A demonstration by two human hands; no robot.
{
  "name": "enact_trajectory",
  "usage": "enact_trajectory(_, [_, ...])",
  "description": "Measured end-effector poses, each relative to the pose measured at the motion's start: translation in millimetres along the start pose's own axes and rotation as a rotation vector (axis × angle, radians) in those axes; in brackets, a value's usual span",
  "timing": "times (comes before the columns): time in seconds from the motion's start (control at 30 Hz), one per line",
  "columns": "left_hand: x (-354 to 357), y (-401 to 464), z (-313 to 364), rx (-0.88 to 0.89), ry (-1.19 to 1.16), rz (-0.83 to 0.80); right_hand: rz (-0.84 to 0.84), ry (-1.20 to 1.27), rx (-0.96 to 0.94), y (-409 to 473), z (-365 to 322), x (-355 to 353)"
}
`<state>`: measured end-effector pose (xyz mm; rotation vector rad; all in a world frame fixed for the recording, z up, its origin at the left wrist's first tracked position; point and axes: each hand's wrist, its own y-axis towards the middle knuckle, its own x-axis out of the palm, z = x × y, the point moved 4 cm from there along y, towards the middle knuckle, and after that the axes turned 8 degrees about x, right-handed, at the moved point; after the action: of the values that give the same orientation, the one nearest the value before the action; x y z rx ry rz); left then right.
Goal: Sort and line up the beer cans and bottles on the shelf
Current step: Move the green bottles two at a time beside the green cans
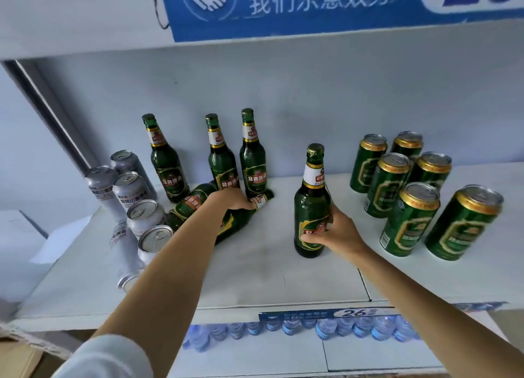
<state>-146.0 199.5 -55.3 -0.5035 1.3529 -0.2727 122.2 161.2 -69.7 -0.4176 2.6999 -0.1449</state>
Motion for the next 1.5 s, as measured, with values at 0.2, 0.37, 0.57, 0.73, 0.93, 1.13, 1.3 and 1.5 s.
enact_trajectory(0.2, [8.4,6.1,10.0,0.022,-0.067,-0.032,-0.021,0.022,0.008,3.6,-0.3,0.1])
enact_trajectory(0.37, [13.1,2.3,20.7,0.078,0.032,0.064,-0.011,0.02,0.005,0.7,2.4,-0.3])
enact_trajectory(0.57, [-13.6,-27.2,28.3,0.085,-0.037,0.313,0.013,-0.014,0.01,-3.4,3.4,-2.8])
enact_trajectory(0.73, [-37.3,-73.8,29.7,0.123,-0.346,0.611,0.038,-0.064,0.02,-11.1,5.1,-9.0])
enact_trajectory(0.93, [-13.8,-127.3,38.4,0.218,-0.763,0.915,0.055,-0.05,0.0,-39.9,13.2,-19.7])
enact_trajectory(1.13, [8.1,-175.1,69.8,0.298,-0.802,0.975,0.105,0.001,-0.011,-87.9,21.6,-44.9])
enact_trajectory(1.3, [31.1,-218.2,104.1,0.412,-0.855,0.951,0.165,0.021,0.011,-146.3,39.1,-73.0])
enact_trajectory(1.5, [56.8,-255.8,157.4,0.492,-0.872,0.886,0.259,-0.019,0.065,-211.1,63.6,-120.4])
